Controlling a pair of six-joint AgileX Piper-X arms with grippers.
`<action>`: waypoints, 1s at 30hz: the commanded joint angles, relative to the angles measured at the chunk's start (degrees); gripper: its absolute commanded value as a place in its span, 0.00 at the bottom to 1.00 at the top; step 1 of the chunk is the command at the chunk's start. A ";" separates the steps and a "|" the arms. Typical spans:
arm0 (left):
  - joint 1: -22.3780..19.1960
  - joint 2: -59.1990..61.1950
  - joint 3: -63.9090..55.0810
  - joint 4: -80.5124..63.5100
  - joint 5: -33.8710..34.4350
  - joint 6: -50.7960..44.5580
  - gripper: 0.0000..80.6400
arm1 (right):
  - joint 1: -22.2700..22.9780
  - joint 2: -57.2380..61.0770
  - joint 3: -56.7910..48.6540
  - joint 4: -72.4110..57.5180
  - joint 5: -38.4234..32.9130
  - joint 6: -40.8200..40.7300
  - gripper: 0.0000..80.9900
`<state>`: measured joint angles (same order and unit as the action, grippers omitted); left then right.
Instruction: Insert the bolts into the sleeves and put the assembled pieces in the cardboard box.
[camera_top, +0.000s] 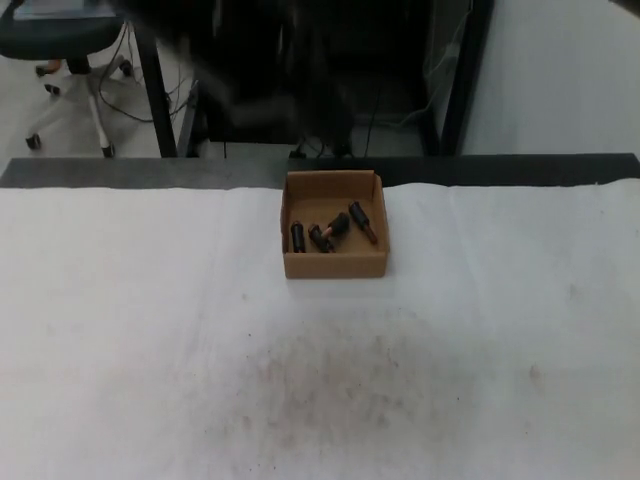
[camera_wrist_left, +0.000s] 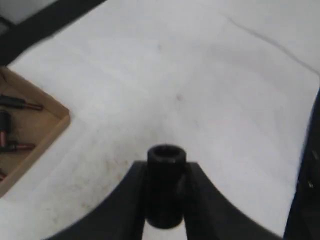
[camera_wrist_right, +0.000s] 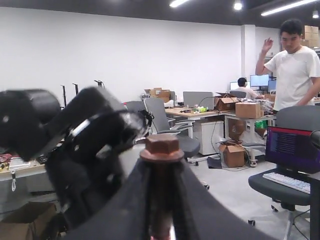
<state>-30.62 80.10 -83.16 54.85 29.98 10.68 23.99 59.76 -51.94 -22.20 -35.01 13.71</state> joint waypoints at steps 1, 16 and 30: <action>-1.71 -9.44 17.52 -16.18 -8.48 -11.33 0.00 | 0.11 -0.43 -0.29 -0.82 -0.04 -0.41 0.01; -2.33 -21.89 60.29 -95.59 1.66 -28.31 0.00 | 3.71 2.96 -0.29 12.81 -2.26 -0.01 0.01; -2.33 -21.76 60.29 -95.36 4.03 -23.73 0.00 | 14.78 8.00 -0.29 -3.61 1.72 -3.27 0.01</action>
<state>-32.70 58.34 -22.86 -39.47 33.39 -13.66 38.48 68.00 -51.94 -21.19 -34.12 10.88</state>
